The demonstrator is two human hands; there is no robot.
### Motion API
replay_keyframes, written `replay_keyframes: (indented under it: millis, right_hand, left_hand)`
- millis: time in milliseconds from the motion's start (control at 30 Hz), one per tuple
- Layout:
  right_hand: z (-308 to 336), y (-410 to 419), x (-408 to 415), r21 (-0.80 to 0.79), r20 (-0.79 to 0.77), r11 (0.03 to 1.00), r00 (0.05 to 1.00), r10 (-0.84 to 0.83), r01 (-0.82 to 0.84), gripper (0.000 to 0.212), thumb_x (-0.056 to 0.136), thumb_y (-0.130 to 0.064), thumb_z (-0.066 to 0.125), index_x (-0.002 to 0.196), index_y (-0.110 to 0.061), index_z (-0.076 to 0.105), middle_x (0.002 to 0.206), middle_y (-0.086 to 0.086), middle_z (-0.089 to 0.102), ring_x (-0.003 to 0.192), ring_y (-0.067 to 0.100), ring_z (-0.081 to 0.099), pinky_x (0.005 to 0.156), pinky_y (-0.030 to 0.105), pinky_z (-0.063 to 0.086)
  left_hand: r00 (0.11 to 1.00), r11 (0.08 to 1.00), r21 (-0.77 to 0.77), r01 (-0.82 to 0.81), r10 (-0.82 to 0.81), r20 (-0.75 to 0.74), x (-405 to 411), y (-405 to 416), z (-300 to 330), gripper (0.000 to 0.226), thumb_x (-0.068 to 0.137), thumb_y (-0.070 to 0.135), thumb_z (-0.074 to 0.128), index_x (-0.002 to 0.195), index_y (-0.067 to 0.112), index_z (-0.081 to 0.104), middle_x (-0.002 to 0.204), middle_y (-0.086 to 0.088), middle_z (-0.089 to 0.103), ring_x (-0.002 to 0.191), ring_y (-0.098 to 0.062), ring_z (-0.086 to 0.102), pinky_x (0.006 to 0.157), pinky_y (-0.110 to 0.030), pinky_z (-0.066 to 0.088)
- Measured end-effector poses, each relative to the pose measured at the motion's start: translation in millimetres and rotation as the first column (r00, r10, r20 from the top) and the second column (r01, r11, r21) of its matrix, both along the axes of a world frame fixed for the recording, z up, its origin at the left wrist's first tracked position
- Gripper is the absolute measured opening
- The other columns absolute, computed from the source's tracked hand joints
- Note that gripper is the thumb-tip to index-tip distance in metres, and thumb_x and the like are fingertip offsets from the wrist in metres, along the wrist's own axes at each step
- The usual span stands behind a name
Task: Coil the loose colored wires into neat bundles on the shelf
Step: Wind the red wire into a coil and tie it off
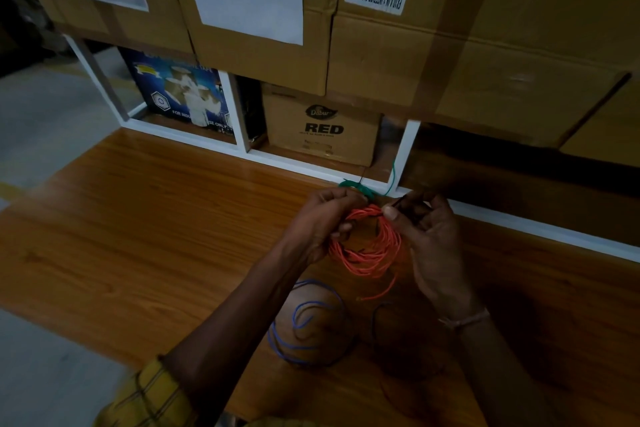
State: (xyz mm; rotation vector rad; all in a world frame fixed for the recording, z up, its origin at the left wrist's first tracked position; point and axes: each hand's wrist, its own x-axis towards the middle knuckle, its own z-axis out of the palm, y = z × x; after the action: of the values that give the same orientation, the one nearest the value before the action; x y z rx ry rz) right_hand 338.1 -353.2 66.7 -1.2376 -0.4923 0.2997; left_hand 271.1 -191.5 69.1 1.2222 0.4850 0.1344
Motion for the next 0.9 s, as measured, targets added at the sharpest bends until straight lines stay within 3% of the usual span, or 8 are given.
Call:
replay_keyframes:
  millis: [100,267,400,567,667,767,900]
  right_hand:
    - [2.0,-2.9,4.2,-0.016,0.003,0.999,0.999,0.038,-0.038,0.033,0.074,-0.011,0.083,0.097,-0.014,0.060,0.095,0.013,0.070,0.097,0.028,0.069,0.090,0.039,0.055]
    - [5.2,-5.6,7.0,-0.022,-0.055,0.994,0.993,0.103,-0.104,0.051,0.060,-0.041,0.096,0.096,-0.022,0.065,0.097,0.009,0.072,0.101,0.026,0.070,0.089,0.034,0.057]
    - [6.9,-6.2,8.5,0.039,-0.137,0.987,0.978,0.159,-0.155,0.041,0.061,-0.036,0.095,0.089,-0.022,0.068,0.093,0.006,0.070,0.094,0.020,0.068,0.084,0.028,0.057]
    - [10.8,-0.8,8.3,0.092,-0.258,0.990,0.957,0.130,-0.110,0.019,0.078,-0.010,0.076,0.093,-0.013,0.065,0.087,-0.001,0.069,0.081,0.011,0.064,0.071,0.023,0.054]
    - [12.6,5.0,7.4,-0.023,-0.205,1.000,0.979,0.016,-0.021,0.014,0.085,-0.006,0.074,0.094,-0.015,0.069,0.088,-0.003,0.070,0.078,0.011,0.061,0.067,0.023,0.049]
    - [16.8,10.2,0.8,-0.137,-0.101,0.979,0.981,-0.168,0.154,0.014,0.086,0.000,0.075,0.098,-0.006,0.070,0.089,0.003,0.072,0.076,0.008,0.066,0.065,0.019,0.052]
    - [21.3,14.3,-5.8,-0.224,0.166,0.911,0.935,-0.314,0.346,0.015,0.086,-0.004,0.078,0.096,-0.015,0.074,0.091,-0.006,0.075,0.087,0.004,0.072,0.075,0.018,0.057]
  left_hand:
    - [1.000,1.000,-0.005,-0.030,0.030,0.000,0.7,-2.3,-0.4,0.012,0.101,0.007,0.062,0.093,0.005,0.071,0.064,-0.005,0.054,0.038,-0.006,0.037,0.033,-0.017,0.027]
    - [0.998,0.998,-0.020,-0.063,0.063,0.024,0.0,-5.1,-0.1,0.007,0.101,0.006,0.063,0.098,0.005,0.069,0.078,-0.012,0.058,0.038,-0.005,0.038,0.033,-0.017,0.028]
    - [0.998,0.998,-0.014,-0.064,0.065,0.017,-2.0,-6.0,2.3,0.009,0.101,0.004,0.062,0.092,0.006,0.065,0.071,-0.008,0.058,0.038,-0.005,0.038,0.032,-0.017,0.028]
    - [0.995,0.996,0.031,-0.089,0.088,0.041,-2.5,-8.6,1.8,0.020,0.100,0.004,0.064,0.081,0.010,0.062,0.068,-0.006,0.057,0.038,-0.006,0.038,0.033,-0.017,0.028]
    - [0.994,0.995,0.039,-0.097,0.094,0.062,-4.2,-13.1,3.7,0.017,0.100,0.006,0.065,0.084,0.011,0.064,0.073,-0.008,0.059,0.039,-0.005,0.042,0.035,-0.016,0.030]
    - [0.990,0.993,0.045,-0.110,0.106,0.089,-5.2,-16.4,4.9,0.009,0.101,0.008,0.066,0.092,0.008,0.068,0.079,-0.009,0.064,0.043,-0.005,0.046,0.038,-0.016,0.034]
    - [0.986,0.988,0.072,-0.138,0.131,0.104,-4.1,-18.5,8.5,0.004,0.099,0.010,0.069,0.097,0.007,0.070,0.083,-0.009,0.069,0.047,-0.007,0.049,0.041,-0.017,0.038]
